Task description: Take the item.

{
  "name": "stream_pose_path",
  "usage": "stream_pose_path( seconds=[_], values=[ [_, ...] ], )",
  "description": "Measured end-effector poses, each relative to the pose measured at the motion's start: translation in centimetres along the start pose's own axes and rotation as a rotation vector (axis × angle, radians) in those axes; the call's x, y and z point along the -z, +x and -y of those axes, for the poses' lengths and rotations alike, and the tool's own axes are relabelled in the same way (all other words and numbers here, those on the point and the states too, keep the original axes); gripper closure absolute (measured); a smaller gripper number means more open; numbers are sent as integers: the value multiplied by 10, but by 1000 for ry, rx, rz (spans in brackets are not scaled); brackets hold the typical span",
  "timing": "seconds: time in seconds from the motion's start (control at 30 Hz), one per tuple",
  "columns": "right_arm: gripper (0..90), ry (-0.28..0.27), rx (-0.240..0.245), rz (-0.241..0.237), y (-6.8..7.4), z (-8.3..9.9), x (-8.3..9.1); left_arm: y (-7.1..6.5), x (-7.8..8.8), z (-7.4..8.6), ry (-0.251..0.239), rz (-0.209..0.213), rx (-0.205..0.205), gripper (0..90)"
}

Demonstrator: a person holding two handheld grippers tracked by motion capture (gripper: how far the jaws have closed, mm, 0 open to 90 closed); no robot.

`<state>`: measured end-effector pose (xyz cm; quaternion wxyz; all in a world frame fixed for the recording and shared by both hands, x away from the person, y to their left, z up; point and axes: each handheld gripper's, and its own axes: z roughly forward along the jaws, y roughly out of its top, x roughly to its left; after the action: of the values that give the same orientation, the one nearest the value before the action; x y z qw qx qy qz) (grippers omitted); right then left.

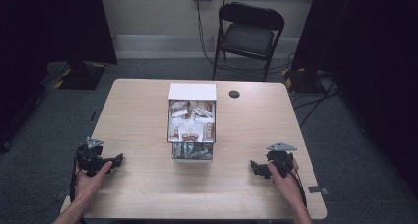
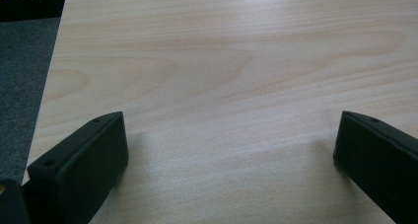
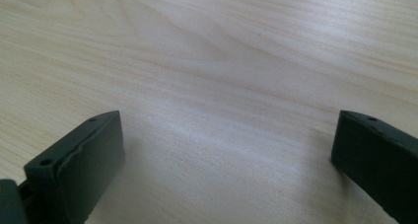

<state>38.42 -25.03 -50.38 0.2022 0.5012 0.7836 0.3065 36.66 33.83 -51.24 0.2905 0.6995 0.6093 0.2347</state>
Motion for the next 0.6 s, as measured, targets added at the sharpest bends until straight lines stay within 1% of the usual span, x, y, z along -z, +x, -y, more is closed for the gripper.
stream_pose_path(
  seconds=[0.07,0.17,0.2,0.27,0.4,0.5,0.53,0.57,0.6],
  values=[
    [0,0,0,0,0,0,0,0,1,0,-1,0,-5,3],
    [0,0,0,0,0,0,0,0,2,0,-3,3,-1,25],
    [0,0,0,0,0,0,0,0,3,0,-11,6,0,83],
    [0,-1,2,-1,0,0,0,-1,4,0,-14,7,-4,158],
    [0,0,0,0,0,0,0,-2,5,-1,-11,11,-9,159],
    [0,-1,2,-1,0,0,0,-1,6,-2,-1,33,-2,167],
    [0,0,0,-1,0,0,0,-2,7,-3,1,49,5,176],
    [0,-1,2,-1,0,0,0,-2,8,-4,6,64,3,187],
    [0,-1,3,-2,0,0,0,-3,10,-5,1,70,4,191]
  ],
)
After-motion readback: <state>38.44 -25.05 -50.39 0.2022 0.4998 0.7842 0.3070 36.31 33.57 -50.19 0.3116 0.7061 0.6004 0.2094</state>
